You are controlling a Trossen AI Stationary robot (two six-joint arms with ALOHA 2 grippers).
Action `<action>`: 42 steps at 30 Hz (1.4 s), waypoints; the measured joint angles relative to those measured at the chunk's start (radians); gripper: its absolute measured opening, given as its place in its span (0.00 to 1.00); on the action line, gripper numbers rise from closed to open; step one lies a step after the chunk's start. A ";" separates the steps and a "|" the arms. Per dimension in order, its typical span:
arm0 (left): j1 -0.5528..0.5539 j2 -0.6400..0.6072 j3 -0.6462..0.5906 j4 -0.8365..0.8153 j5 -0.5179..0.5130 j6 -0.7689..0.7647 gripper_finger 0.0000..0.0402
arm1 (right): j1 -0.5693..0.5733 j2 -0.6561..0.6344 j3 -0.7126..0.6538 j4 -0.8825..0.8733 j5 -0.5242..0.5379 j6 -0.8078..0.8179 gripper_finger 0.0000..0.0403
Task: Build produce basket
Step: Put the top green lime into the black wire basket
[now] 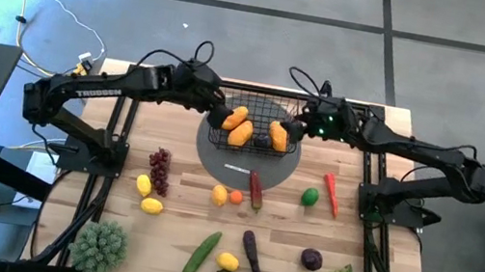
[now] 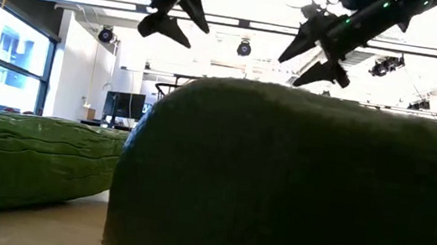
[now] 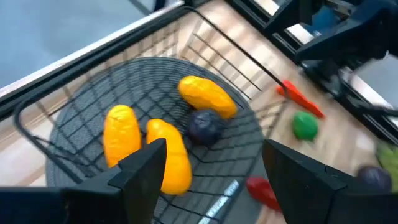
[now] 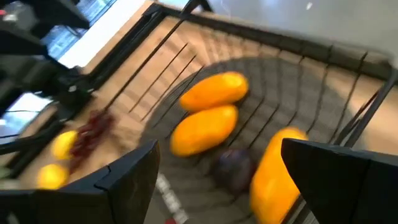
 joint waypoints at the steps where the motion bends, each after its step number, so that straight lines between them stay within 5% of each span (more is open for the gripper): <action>1: 0.000 -0.007 0.000 -0.007 0.013 0.016 0.64 | 0.017 -0.016 0.000 -0.017 0.000 0.033 0.79; 11: -0.006 -0.044 0.000 -0.074 0.021 0.043 0.64 | 0.221 -0.134 0.000 -0.217 0.047 0.496 0.79; 26: -0.047 -0.044 0.000 -0.124 0.021 0.058 0.64 | 0.466 -0.132 0.000 -0.624 0.147 1.120 0.79; 42: -0.069 -0.042 0.000 -0.123 0.001 0.043 0.64 | 0.507 0.008 -0.002 -0.755 0.134 1.251 0.79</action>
